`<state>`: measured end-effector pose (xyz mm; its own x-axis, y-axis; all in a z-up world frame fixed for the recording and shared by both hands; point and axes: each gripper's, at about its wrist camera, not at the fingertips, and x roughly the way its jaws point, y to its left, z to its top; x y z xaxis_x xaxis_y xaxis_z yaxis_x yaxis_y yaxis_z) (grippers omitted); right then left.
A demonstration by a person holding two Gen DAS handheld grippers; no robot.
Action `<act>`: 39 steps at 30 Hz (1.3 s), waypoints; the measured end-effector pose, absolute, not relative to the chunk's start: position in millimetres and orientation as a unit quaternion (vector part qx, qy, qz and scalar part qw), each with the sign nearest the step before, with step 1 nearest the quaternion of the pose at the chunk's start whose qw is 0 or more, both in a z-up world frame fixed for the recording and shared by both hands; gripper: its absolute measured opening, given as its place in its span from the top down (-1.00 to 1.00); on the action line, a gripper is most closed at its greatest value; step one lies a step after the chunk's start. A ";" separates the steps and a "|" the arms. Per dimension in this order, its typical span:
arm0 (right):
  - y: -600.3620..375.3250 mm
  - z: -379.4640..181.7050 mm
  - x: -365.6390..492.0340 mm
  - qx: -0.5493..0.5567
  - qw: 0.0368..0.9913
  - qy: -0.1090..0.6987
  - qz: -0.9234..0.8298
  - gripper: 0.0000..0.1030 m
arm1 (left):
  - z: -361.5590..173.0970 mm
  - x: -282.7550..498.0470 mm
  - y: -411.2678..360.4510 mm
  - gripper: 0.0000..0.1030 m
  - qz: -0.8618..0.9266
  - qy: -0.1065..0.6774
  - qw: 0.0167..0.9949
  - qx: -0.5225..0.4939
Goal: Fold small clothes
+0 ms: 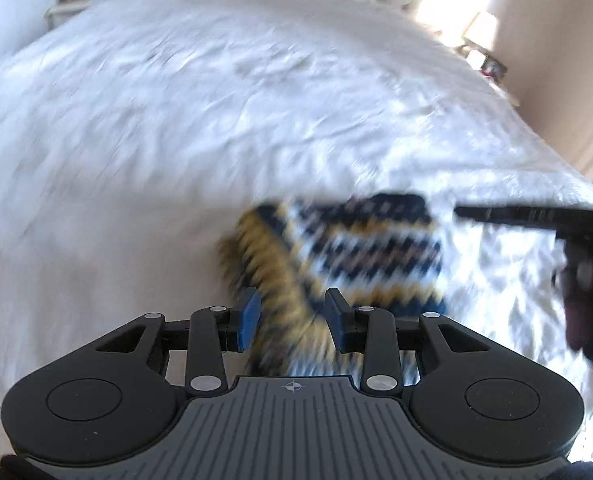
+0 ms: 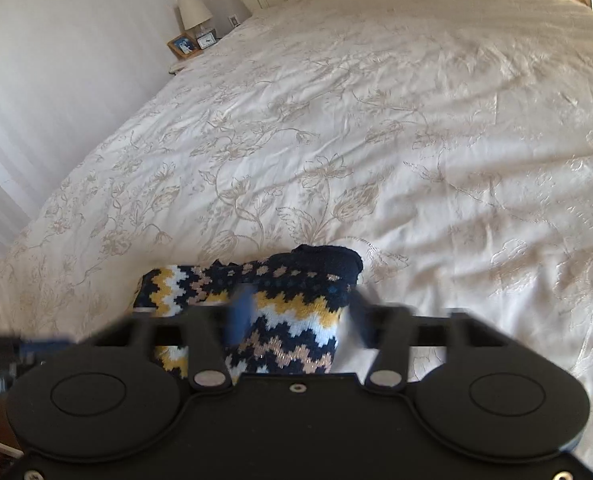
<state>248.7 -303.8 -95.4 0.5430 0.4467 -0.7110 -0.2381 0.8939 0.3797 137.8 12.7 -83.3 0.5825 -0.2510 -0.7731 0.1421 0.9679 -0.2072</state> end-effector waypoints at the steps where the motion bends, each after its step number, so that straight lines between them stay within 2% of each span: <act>1: -301.1 -96.1 248.3 0.110 0.870 0.439 0.195 0.35 | -83.6 148.6 7.2 0.32 -0.115 0.441 0.888 -0.060; 4: -291.5 -100.2 250.5 0.091 0.868 0.450 0.192 0.46 | -92.7 181.5 -6.1 0.32 -0.117 0.439 0.889 -0.055; 14: -247.3 -147.4 268.5 0.042 0.824 0.526 0.204 0.47 | -168.3 220.9 9.8 0.30 -0.078 0.528 0.845 -0.022; 19: -230.1 -168.3 279.2 -0.001 0.813 0.544 0.207 0.47 | -171.3 220.7 12.9 0.30 -0.090 0.530 0.843 -0.018; 27: -230.6 -163.0 285.3 0.018 0.819 0.544 0.181 0.42 | -168.6 225.5 19.6 0.29 -0.102 0.536 0.837 -0.032; 30: -235.3 -141.6 270.5 0.030 0.845 0.510 0.157 0.33 | -161.2 225.7 19.8 0.30 -0.106 0.537 0.837 -0.027; 33: -235.9 -125.6 248.7 0.037 0.855 0.493 0.157 0.32 | -161.8 225.7 17.6 0.29 -0.109 0.540 0.834 -0.013; 39: -216.6 -141.6 216.7 0.018 0.834 0.529 0.153 0.31 | -165.6 228.3 14.0 0.28 -0.113 0.544 0.831 0.000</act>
